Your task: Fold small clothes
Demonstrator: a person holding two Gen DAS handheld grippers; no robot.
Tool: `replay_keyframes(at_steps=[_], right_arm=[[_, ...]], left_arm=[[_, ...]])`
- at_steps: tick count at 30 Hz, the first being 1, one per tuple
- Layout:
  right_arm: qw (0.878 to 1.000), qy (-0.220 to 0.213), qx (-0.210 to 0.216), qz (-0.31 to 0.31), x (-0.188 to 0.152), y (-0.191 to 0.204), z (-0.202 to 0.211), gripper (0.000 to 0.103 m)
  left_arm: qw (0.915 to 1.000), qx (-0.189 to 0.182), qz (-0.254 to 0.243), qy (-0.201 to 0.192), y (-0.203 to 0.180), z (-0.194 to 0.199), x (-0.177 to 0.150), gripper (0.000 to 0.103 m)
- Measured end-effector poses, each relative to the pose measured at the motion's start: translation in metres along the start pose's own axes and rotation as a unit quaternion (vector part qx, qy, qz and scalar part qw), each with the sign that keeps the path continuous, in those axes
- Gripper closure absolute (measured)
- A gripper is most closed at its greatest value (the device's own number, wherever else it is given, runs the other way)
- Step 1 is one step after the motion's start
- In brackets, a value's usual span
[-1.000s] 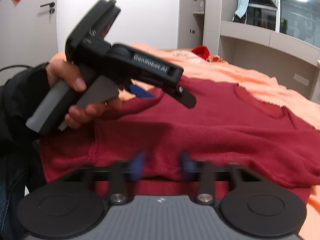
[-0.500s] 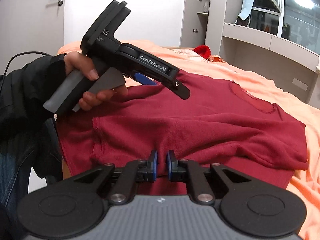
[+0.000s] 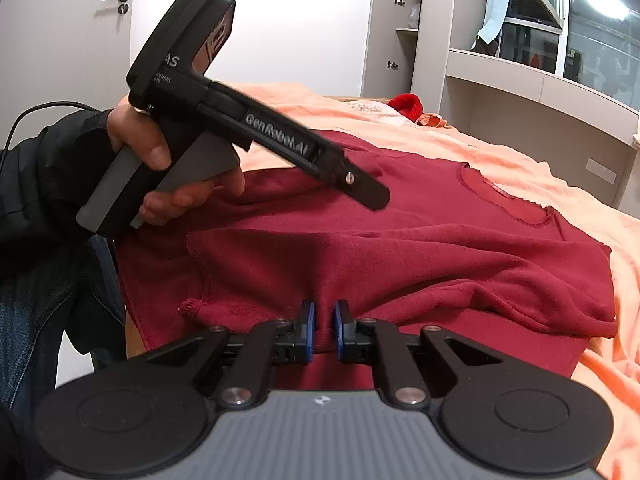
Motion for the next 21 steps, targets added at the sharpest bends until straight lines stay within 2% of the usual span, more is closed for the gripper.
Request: replay_keyframes(at_steps=[3, 7, 11, 13, 15, 21], right_arm=[[1.000, -0.001, 0.000, -0.001, -0.001, 0.000, 0.001, 0.092], [1.000, -0.001, 0.001, -0.002, -0.001, 0.000, 0.000, 0.092], [1.000, -0.002, 0.000, -0.003, -0.002, -0.001, 0.000, 0.092], [1.000, -0.003, 0.000, -0.001, -0.002, -0.001, 0.000, 0.092], [1.000, -0.003, -0.001, 0.000, -0.002, -0.001, -0.001, 0.092], [1.000, -0.005, 0.000, -0.002, -0.004, -0.002, 0.002, 0.092]], left_arm=[[0.9994, 0.026, -0.025, -0.003, -0.006, -0.001, -0.003, 0.017], [0.9939, 0.064, -0.081, -0.037, -0.018, 0.014, 0.002, 0.011], [0.9930, 0.040, -0.089, -0.067, -0.026, 0.033, 0.009, 0.007], [0.9938, 0.017, -0.088, -0.067, -0.030, 0.032, 0.010, 0.008], [0.9956, -0.010, -0.081, -0.046, -0.032, 0.022, 0.006, 0.019], [0.9975, -0.056, -0.038, 0.019, -0.030, -0.010, -0.006, 0.050]])
Point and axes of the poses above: each gripper's, at about its wrist camera, not at the fingertips, and z roughly against the way its jaws point, y to its left, x to its top, the point moved 8 cm from there along -z, roughly the way its jaws point, and after that the axes turned 4 degrees about y, right-handed, at the moved point
